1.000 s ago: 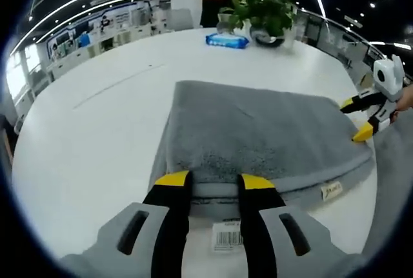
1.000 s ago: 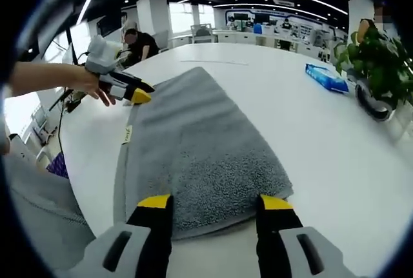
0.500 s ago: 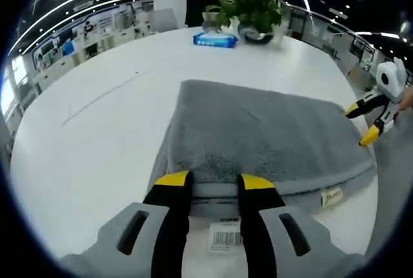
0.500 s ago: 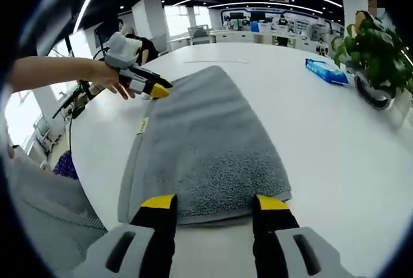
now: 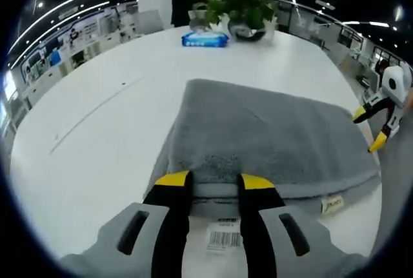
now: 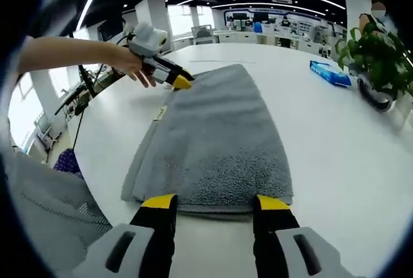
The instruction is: Open the folded towel by lifting each exposed corner and separating the folded layers until the towel lies flat within the target outline without major curled edges
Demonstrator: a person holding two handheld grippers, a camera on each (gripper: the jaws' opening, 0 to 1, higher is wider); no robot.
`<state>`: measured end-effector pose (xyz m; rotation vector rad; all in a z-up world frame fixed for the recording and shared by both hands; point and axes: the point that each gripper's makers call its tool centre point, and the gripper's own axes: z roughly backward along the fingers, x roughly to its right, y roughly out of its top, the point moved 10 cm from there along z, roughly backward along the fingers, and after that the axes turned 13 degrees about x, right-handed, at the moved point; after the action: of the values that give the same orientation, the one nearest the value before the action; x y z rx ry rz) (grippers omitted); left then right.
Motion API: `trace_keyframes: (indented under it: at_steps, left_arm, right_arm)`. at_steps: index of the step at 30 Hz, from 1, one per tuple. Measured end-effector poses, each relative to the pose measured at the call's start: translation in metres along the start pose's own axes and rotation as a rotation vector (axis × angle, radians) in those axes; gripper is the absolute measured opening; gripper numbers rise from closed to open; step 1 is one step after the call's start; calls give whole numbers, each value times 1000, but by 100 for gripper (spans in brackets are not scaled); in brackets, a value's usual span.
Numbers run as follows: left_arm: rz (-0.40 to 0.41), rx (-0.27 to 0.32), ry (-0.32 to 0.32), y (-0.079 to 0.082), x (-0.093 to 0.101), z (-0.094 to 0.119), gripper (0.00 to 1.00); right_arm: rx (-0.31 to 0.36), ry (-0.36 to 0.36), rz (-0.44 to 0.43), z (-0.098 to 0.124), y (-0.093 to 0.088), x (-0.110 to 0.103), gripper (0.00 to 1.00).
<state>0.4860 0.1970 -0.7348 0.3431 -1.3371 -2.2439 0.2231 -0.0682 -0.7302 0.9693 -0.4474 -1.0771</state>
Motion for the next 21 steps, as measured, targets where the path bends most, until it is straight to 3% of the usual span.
trace_keyframes:
  at_steps: [6,21]
  left_arm:
    - [-30,-11,-36,10,-8,-16,28]
    - [-89,-36,-71,37,-5,-45,29]
  right_arm:
    - [6,11,2,0,-1,-6,46]
    - [34,49,-39,-3,-3,-28,46]
